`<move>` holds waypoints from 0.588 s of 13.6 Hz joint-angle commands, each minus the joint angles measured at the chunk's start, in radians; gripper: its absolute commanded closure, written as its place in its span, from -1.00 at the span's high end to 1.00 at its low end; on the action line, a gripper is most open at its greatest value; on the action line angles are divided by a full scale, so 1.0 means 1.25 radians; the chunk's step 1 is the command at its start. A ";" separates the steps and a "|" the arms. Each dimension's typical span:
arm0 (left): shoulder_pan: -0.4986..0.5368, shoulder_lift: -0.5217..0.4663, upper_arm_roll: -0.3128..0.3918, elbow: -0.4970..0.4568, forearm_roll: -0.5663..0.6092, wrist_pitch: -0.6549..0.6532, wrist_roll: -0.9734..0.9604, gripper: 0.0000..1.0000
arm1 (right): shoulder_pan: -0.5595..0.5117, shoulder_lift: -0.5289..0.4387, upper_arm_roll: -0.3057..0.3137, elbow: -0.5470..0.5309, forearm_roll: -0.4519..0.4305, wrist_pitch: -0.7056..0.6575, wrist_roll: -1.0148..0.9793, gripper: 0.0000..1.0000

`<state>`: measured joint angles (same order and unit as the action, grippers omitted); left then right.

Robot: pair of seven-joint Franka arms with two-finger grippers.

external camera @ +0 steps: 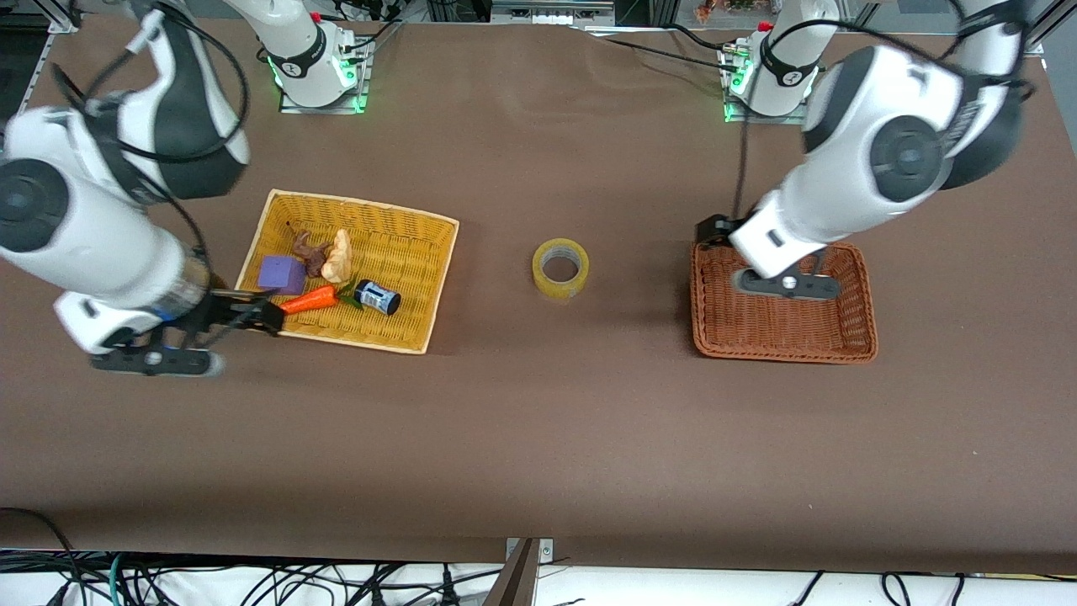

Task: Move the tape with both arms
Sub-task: 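Draw the right gripper back while the left gripper reaches toward the tape, then lower the left gripper onto the tape roll while the right gripper retracts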

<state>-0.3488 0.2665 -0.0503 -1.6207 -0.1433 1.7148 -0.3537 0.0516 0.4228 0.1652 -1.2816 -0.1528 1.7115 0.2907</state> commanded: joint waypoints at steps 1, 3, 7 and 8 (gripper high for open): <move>-0.106 0.064 0.010 0.025 -0.014 0.051 -0.135 1.00 | -0.023 -0.124 -0.036 -0.137 -0.002 0.033 -0.014 1.00; -0.163 0.114 0.008 0.023 -0.017 0.103 -0.160 1.00 | -0.029 -0.181 -0.066 -0.164 0.003 0.038 -0.012 1.00; -0.234 0.199 0.008 -0.048 -0.061 0.295 -0.155 1.00 | -0.044 -0.285 -0.150 -0.234 0.113 0.059 -0.076 1.00; -0.235 0.203 0.008 -0.080 -0.049 0.341 -0.142 1.00 | -0.044 -0.301 -0.177 -0.235 0.115 0.045 -0.157 1.00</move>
<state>-0.6289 0.5112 -0.0548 -1.6620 -0.1952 2.0523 -0.5563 0.0097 0.1129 -0.0044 -1.5052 -0.0520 1.7532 0.2185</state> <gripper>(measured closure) 0.000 0.000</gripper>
